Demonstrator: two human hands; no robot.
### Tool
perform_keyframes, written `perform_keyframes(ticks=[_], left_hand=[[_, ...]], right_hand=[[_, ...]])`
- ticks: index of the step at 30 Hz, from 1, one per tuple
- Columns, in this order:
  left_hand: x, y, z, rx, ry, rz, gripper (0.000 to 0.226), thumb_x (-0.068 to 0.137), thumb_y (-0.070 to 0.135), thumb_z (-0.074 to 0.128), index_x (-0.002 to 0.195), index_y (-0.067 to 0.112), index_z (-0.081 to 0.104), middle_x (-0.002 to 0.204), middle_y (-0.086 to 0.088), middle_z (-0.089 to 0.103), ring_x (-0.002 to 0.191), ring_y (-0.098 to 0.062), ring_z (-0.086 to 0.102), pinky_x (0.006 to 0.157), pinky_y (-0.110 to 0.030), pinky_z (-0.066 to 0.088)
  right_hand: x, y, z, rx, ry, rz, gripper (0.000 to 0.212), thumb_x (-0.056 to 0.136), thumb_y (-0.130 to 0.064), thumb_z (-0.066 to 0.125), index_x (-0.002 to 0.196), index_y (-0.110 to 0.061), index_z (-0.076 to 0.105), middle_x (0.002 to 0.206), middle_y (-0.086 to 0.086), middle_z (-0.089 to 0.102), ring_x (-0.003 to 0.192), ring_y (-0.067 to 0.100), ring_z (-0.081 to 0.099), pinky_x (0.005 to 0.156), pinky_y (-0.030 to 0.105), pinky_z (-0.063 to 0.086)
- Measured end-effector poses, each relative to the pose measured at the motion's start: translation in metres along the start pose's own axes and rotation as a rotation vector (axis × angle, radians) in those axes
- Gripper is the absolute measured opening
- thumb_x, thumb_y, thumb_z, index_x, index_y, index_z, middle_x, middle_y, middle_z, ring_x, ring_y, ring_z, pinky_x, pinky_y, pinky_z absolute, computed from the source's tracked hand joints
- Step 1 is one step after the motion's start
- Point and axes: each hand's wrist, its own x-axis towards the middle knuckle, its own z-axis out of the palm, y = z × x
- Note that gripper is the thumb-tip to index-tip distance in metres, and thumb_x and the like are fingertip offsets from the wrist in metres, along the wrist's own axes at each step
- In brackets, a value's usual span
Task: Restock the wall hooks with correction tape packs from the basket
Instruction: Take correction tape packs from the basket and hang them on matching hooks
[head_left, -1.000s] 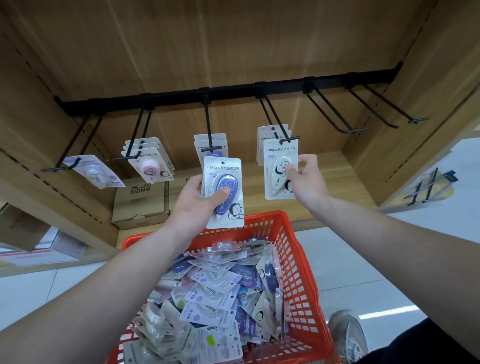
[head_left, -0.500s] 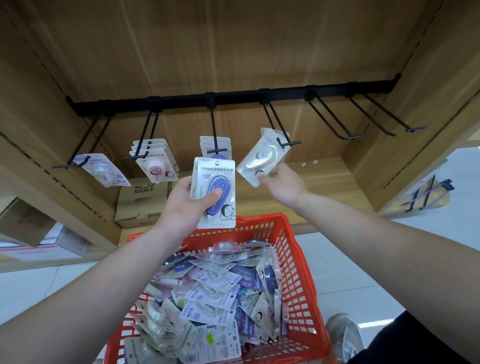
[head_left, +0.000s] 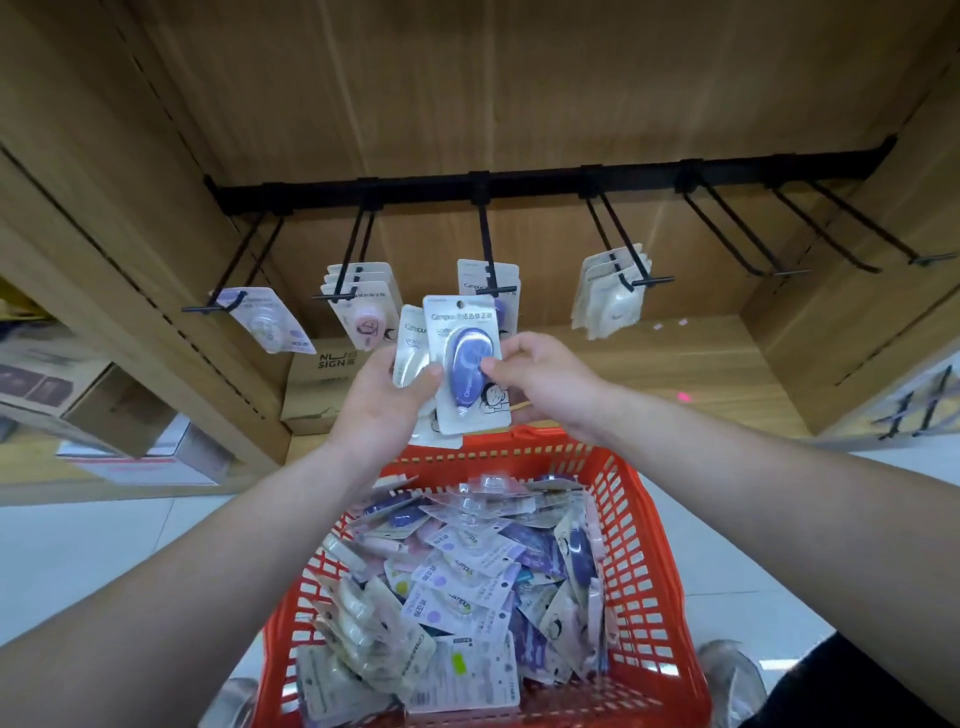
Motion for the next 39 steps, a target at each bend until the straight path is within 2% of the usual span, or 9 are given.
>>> perform_keyframes(ticks=[3,5,10,18,22,26,31,35,39], left_hand=[[0.004,-0.002,-0.012,0.026,0.043,-0.042,0.024,0.102,0.027,0.063,0.125,0.027,0.054,0.107,0.002,0.075,0.083,-0.018,0.078,0.062,-0.032,0.062],[0.007,-0.003,-0.019,0.049,0.053,-0.040,0.028,0.101,0.028,0.065,0.126,0.025,0.056,0.110,0.001,0.075,0.085,-0.019,0.078,0.067,-0.035,0.064],[0.009,-0.007,-0.030,0.050,0.046,-0.028,0.029,0.098,0.027,0.069,0.124,0.024,0.058,0.117,0.002,0.074,0.092,-0.022,0.077,0.080,-0.046,0.064],[0.010,-0.009,-0.035,0.040,0.004,0.000,0.027,0.098,0.024,0.070,0.120,0.031,0.055,0.108,0.011,0.071,0.089,-0.017,0.077,0.066,-0.032,0.064],[0.010,-0.008,-0.036,0.025,0.003,0.002,0.024,0.098,0.024,0.069,0.116,0.032,0.056,0.104,0.013,0.071,0.085,-0.016,0.077,0.063,-0.029,0.062],[0.010,-0.008,-0.039,0.014,0.000,-0.002,0.021,0.098,0.024,0.069,0.113,0.033,0.057,0.105,0.012,0.073,0.084,-0.015,0.078,0.060,-0.027,0.062],[0.011,-0.008,-0.039,0.017,-0.010,0.004,0.026,0.098,0.024,0.069,0.121,0.030,0.058,0.113,0.009,0.072,0.092,-0.019,0.076,0.065,-0.029,0.063],[0.011,-0.008,-0.037,0.014,-0.020,0.010,0.025,0.098,0.024,0.069,0.119,0.031,0.058,0.107,0.014,0.070,0.091,-0.015,0.076,0.060,-0.024,0.061],[0.011,-0.010,-0.036,0.011,-0.027,0.004,0.022,0.098,0.023,0.069,0.115,0.032,0.058,0.103,0.015,0.071,0.089,-0.015,0.076,0.058,-0.023,0.060]], right_hand=[[0.016,0.004,-0.003,-0.066,0.115,-0.013,0.010,0.101,-0.027,0.064,0.103,-0.021,0.056,0.111,0.004,0.072,0.099,0.022,0.072,0.086,0.046,0.060],[0.025,0.007,-0.006,-0.073,0.188,-0.025,0.010,0.100,-0.027,0.064,0.102,-0.023,0.055,0.111,0.005,0.073,0.102,0.025,0.072,0.093,0.053,0.058],[0.029,0.012,-0.004,-0.116,0.240,-0.046,0.014,0.101,-0.027,0.061,0.098,-0.030,0.048,0.113,0.002,0.069,0.103,0.023,0.070,0.092,0.052,0.059],[0.028,0.030,-0.002,-0.180,0.344,-0.067,0.012,0.105,-0.026,0.055,0.113,-0.020,0.050,0.110,0.000,0.068,0.104,0.021,0.067,0.094,0.044,0.053],[0.027,0.031,-0.001,-0.201,0.270,-0.092,0.016,0.105,-0.021,0.055,0.119,-0.016,0.049,0.118,0.004,0.068,0.108,0.019,0.067,0.097,0.044,0.054],[0.021,0.034,0.006,-0.187,0.244,-0.117,0.013,0.107,-0.019,0.052,0.118,-0.018,0.046,0.121,0.002,0.067,0.110,0.015,0.065,0.091,0.034,0.055],[0.021,0.032,0.005,-0.132,0.325,-0.140,0.014,0.108,-0.019,0.049,0.121,-0.016,0.046,0.118,0.000,0.066,0.109,0.014,0.063,0.091,0.033,0.051],[0.026,0.030,0.004,-0.127,0.342,-0.139,0.015,0.107,-0.019,0.049,0.122,-0.016,0.046,0.118,0.000,0.067,0.109,0.015,0.064,0.098,0.038,0.051],[0.028,0.026,0.004,-0.084,0.342,-0.157,0.015,0.108,-0.022,0.050,0.122,-0.018,0.046,0.115,-0.003,0.067,0.101,0.006,0.065,0.084,0.028,0.053]])
